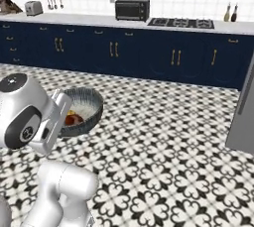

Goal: Pick the chicken drumstick and squash from their plates and place them in the bowl. Then put the bowl in the fridge.

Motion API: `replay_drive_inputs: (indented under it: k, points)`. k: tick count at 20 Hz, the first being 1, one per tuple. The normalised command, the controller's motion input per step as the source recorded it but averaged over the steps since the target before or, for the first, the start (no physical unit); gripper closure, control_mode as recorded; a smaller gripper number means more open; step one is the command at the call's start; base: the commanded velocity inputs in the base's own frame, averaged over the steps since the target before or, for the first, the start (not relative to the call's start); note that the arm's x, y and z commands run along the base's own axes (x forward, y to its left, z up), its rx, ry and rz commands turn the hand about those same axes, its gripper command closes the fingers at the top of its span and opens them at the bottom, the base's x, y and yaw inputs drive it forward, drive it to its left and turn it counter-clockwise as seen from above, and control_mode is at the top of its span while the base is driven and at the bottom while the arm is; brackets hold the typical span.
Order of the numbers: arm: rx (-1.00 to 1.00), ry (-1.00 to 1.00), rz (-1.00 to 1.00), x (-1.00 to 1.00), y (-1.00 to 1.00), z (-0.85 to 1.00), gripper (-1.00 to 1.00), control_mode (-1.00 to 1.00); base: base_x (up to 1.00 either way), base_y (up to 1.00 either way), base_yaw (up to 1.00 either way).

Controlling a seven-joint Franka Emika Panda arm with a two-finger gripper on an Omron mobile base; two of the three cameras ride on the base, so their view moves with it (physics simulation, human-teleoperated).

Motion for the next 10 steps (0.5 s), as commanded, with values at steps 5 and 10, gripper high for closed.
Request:
replay_drive_inputs:
  k: [5, 10]
  points:
    - [0.00, 0.00, 0.00, 0.00, 0.00, 0.00, 1.00, 1.00, 0.38, 0.01, 0.02]
    - [0.00, 0.00, 0.00, 0.00, 0.00, 0.00, 1.00, 1.00, 0.68, 0.12, 0.01]
